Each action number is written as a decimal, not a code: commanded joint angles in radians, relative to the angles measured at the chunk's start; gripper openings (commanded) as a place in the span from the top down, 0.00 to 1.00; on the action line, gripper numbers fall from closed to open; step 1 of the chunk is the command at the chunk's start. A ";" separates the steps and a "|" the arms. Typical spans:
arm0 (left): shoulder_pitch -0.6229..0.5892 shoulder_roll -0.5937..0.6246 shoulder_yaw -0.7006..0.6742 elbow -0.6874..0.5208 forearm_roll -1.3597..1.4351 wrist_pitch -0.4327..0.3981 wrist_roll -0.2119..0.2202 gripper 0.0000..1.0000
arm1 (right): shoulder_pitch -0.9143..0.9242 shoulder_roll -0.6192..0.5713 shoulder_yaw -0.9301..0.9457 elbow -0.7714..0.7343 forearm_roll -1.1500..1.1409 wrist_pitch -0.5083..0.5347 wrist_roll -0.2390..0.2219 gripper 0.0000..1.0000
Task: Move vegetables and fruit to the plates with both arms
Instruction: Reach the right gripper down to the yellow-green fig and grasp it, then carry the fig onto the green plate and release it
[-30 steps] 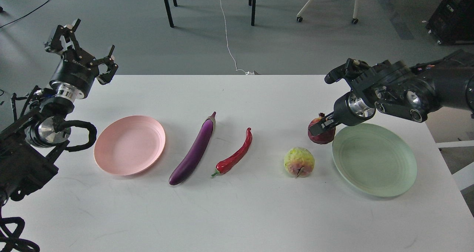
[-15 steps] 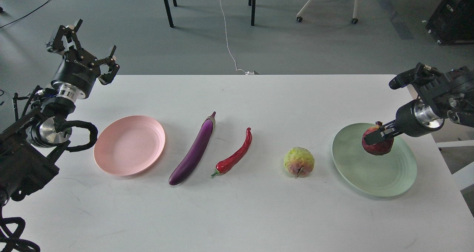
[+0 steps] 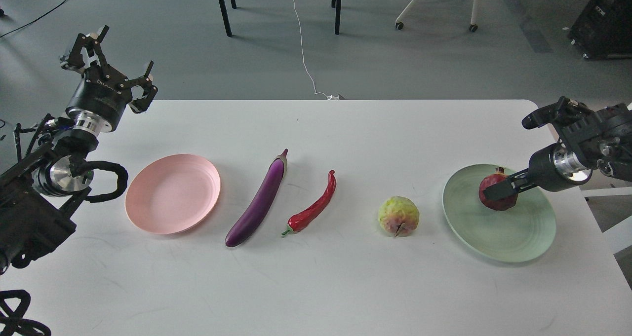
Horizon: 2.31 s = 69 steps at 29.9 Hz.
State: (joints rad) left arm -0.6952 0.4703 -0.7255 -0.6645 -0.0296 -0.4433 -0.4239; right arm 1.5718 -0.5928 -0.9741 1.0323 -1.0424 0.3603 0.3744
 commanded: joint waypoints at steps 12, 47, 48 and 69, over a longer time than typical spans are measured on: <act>-0.003 0.021 -0.002 -0.004 0.000 0.000 0.002 0.02 | 0.136 0.266 0.041 0.098 0.054 -0.004 0.035 0.06; 0.005 0.045 0.000 0.002 0.000 0.000 -0.001 0.02 | 0.171 0.361 -0.037 0.089 0.105 0.002 0.034 0.51; 0.005 0.047 0.000 0.002 -0.001 0.000 -0.001 0.02 | 0.187 0.340 -0.037 0.109 0.101 0.002 0.034 0.51; 0.014 0.056 0.000 -0.003 0.000 -0.002 -0.003 0.02 | 0.090 0.028 -0.115 0.200 -0.128 -0.007 0.026 0.31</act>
State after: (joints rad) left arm -0.6811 0.5221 -0.7255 -0.6644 -0.0307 -0.4440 -0.4253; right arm 1.7095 -0.5645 -1.0992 1.2778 -1.1731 0.3630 0.4010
